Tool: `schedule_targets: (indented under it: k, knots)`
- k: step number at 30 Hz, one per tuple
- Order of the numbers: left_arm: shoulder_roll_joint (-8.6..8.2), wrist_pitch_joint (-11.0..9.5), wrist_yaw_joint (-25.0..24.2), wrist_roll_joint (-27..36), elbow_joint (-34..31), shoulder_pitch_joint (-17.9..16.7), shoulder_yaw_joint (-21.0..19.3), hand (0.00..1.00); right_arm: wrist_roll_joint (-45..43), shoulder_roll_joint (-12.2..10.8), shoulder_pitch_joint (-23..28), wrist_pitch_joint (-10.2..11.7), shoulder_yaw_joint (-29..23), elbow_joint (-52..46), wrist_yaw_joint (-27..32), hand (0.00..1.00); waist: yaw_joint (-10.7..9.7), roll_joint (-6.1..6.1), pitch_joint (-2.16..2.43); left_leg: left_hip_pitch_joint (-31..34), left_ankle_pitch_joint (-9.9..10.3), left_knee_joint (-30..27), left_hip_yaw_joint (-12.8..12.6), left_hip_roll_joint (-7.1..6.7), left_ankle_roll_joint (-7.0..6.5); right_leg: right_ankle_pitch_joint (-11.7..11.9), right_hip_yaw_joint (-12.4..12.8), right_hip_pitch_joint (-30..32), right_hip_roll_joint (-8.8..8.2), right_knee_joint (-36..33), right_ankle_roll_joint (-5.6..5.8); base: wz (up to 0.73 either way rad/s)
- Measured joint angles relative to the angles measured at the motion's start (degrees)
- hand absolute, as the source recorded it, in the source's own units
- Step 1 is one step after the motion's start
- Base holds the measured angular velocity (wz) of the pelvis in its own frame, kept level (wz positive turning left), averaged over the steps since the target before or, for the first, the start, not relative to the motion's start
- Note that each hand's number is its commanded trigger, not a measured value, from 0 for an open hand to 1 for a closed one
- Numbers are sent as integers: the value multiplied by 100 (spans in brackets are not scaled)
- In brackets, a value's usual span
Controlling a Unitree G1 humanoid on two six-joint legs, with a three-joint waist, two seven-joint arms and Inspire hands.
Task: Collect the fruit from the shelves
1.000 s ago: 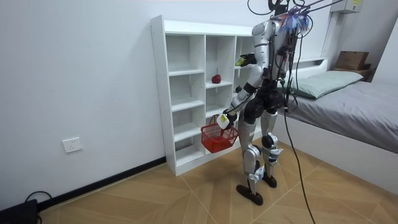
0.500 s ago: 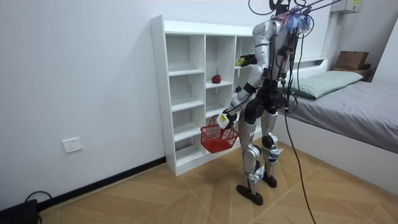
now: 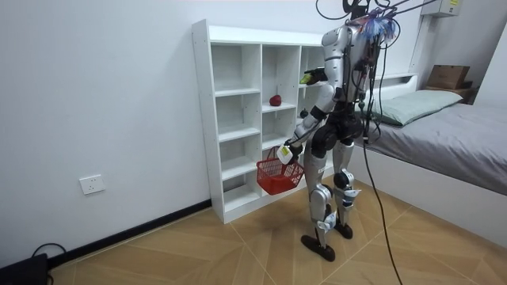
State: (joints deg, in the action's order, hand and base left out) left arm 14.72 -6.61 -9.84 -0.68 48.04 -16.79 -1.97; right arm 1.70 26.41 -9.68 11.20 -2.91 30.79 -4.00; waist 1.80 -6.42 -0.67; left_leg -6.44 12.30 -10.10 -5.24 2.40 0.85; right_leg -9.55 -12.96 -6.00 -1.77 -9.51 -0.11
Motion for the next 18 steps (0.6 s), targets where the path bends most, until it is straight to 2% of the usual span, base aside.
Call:
schedule_targets:
  k: [1,3,4,18]
  knots:
    - [0,0,-4,0,0,2,0,100,0,2,-7,0,0,0,0,0,-1,1,0,1,0,1,0,0,0,0,0,1,0,0,0,0]
    - [1,0,-58,0,0,19,-1,100,0,22,-28,0,0,0,0,74,-1,2,-1,8,0,3,4,0,0,0,-2,6,1,1,0,0]
    - [1,0,-70,0,0,26,-1,100,0,31,-29,0,0,0,0,100,-1,2,-1,10,0,3,6,0,0,0,-4,7,1,2,0,0]
    - [0,-1,-109,-7,42,125,3,100,-129,138,-326,0,161,-5,147,100,19,-2,5,19,0,29,58,-3,0,-1,13,13,9,2,1,1]
